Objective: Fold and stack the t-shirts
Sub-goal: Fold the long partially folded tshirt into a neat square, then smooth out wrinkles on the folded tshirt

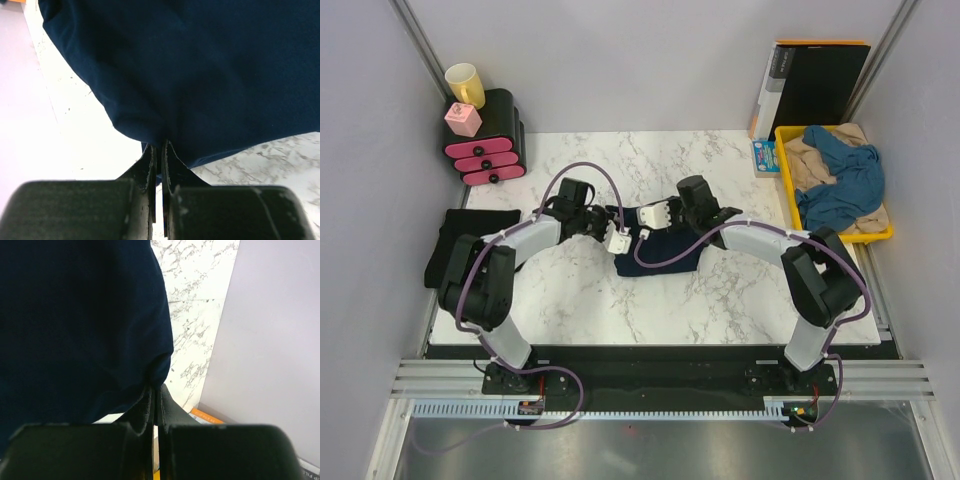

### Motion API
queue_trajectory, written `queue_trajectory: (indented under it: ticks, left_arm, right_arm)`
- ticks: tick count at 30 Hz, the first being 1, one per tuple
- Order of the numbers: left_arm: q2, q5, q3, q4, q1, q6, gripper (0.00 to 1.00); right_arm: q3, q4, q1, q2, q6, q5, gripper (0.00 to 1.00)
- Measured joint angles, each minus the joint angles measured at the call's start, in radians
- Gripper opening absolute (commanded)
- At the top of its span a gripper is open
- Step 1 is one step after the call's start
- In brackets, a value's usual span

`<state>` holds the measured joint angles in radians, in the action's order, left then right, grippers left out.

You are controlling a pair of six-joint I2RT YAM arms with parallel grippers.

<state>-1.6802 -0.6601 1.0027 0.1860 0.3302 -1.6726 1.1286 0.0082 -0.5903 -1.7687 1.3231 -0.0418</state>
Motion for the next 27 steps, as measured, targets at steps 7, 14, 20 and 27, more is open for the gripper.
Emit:
queue_trajectory:
  ticks: [7,14,20,27]
  left_arm:
    - [-0.072,0.008,0.051,-0.011,-0.002,-0.001,0.02]
    - [-0.073,0.055,0.018,-0.113,-0.014,0.021,1.0]
    - [-0.046,0.121,-0.085,-0.241,-0.049,0.07,1.0]
    - [0.032,0.152,-0.166,-0.322,-0.055,0.095,1.0]
  right_arm:
    - [0.007,0.053,0.014,-0.043,-0.038,-0.018,0.52]
    - [0.008,0.151,0.022,-0.096,-0.089,-0.105,0.53]
    - [0.008,0.191,0.044,-0.095,-0.133,-0.185,0.53]
    - [0.013,0.117,0.058,-0.028,-0.212,-0.217,0.0]
